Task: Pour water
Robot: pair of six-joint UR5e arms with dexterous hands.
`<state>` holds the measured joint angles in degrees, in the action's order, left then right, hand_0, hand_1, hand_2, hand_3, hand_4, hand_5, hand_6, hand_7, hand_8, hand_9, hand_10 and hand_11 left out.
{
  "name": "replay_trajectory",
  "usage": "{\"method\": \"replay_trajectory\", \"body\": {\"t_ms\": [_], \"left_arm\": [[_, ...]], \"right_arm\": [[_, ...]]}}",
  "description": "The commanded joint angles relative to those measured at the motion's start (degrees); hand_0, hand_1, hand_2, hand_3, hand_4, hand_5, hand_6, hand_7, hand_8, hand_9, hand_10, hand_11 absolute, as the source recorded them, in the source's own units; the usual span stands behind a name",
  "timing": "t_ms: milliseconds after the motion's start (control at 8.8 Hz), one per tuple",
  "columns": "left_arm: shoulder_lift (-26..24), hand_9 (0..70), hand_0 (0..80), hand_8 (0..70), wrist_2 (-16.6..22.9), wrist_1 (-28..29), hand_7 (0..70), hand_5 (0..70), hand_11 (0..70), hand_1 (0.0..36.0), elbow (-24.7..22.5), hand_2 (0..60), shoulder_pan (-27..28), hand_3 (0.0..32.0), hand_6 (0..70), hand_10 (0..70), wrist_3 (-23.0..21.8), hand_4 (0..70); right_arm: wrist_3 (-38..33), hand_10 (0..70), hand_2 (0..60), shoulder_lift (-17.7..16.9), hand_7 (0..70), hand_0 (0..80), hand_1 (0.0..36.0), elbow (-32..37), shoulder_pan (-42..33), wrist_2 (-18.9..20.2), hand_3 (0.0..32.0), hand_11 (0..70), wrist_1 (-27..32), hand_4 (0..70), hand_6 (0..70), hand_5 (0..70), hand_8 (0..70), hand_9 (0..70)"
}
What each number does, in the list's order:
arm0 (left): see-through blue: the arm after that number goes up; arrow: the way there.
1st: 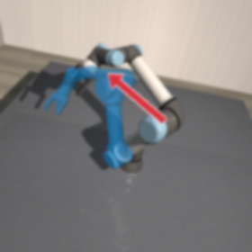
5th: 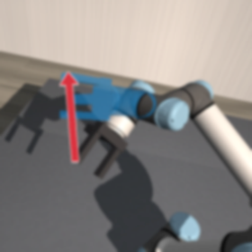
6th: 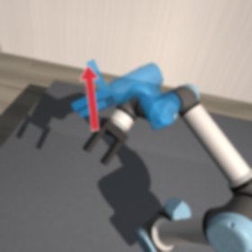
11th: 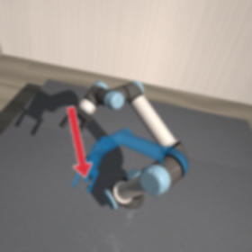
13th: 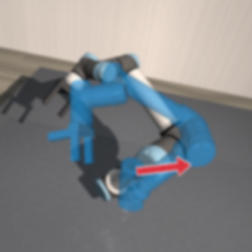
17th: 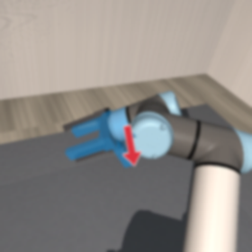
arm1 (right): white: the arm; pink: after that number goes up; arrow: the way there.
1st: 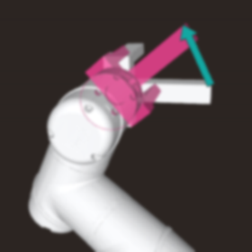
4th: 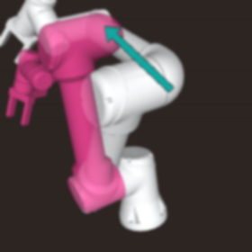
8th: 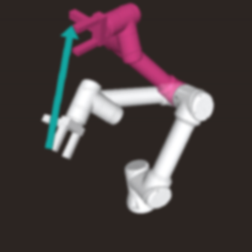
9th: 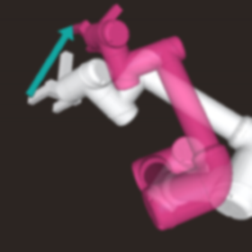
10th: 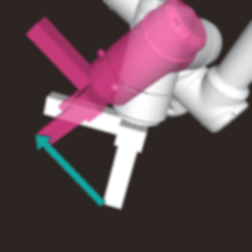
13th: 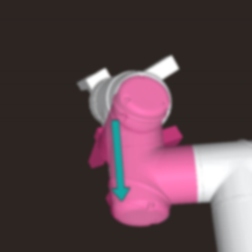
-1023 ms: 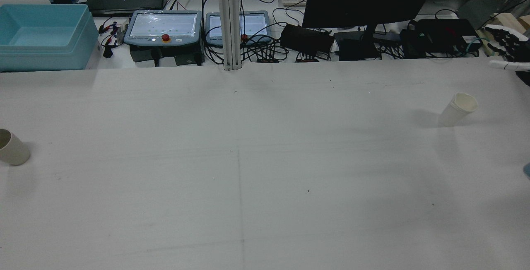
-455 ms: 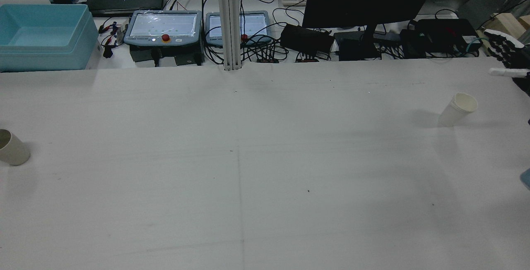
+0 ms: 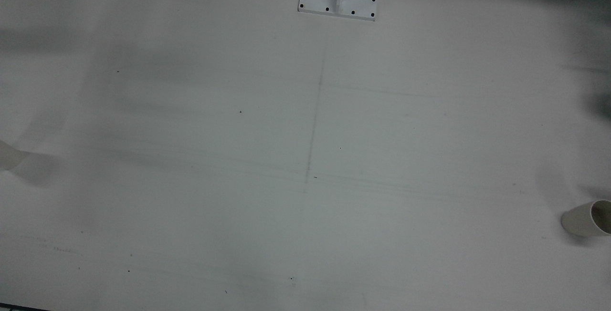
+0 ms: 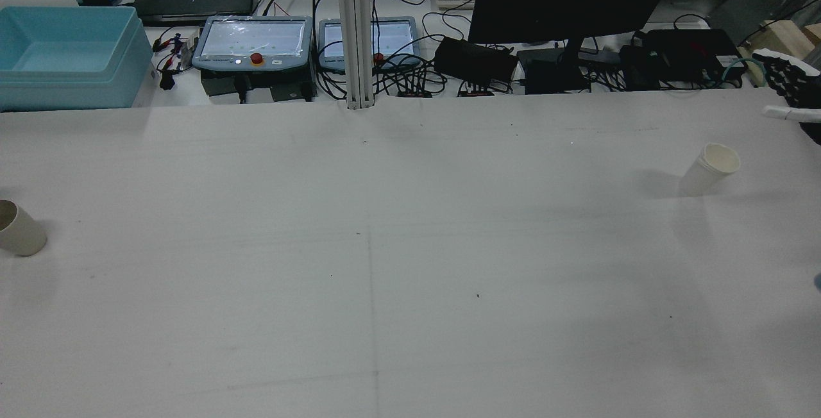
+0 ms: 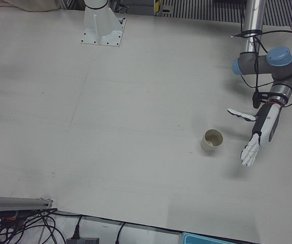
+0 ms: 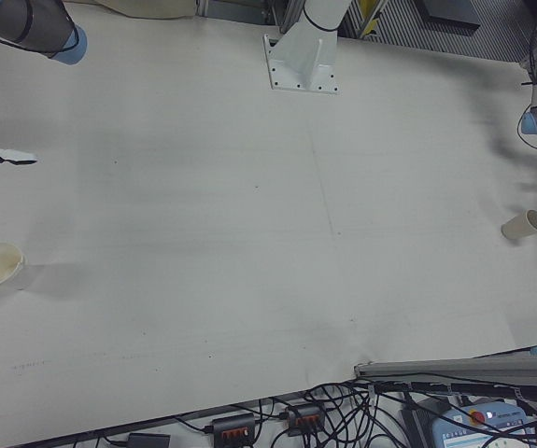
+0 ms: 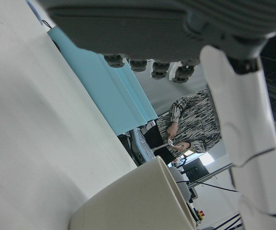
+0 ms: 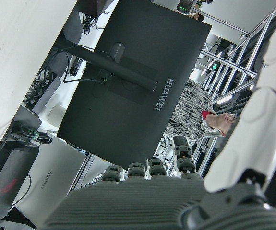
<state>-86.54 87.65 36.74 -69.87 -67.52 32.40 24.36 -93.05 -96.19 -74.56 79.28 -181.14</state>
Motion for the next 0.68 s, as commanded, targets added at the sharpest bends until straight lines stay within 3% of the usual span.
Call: {"method": "replay_trajectory", "body": {"t_ms": [0, 341, 568], "left_arm": [[-2.05, 0.0, 56.6, 3.5, -5.82, -0.62, 7.4, 0.0, 1.6, 12.1, 1.49, 0.0, 7.57, 0.0, 1.6, 0.0, 0.21, 11.7], [-4.16, 0.2, 58.0, 3.3, -5.73, -1.84, 8.1, 0.9, 1.7, 13.6, 2.46, 0.0, 7.67, 0.0, 2.2, 0.0, 0.21, 12.1], [-6.53, 0.0, 55.6, 3.3, -5.73, -1.94, 7.3, 0.0, 0.8, 11.6, 5.35, 0.0, 7.84, 0.0, 1.5, 0.0, 0.30, 10.9]], "right_arm": [[-0.19, 1.8, 6.7, -0.29, 8.3, 45.6, 11.1, -0.22, -0.40, 0.00, 0.0, 3.6, 0.00, 6.3, 2.6, 17.9, 3.7, 1.2], [-0.19, 2.1, 6.5, -0.81, 7.9, 45.6, 11.2, -0.22, -0.58, 0.00, 0.0, 4.0, 0.00, 5.3, 2.2, 17.8, 3.8, 1.1], [-0.19, 2.2, 6.2, -0.90, 7.5, 45.6, 11.2, -0.22, -0.84, 0.00, 0.0, 4.2, 0.00, 4.5, 1.9, 17.4, 3.8, 1.1]]}}
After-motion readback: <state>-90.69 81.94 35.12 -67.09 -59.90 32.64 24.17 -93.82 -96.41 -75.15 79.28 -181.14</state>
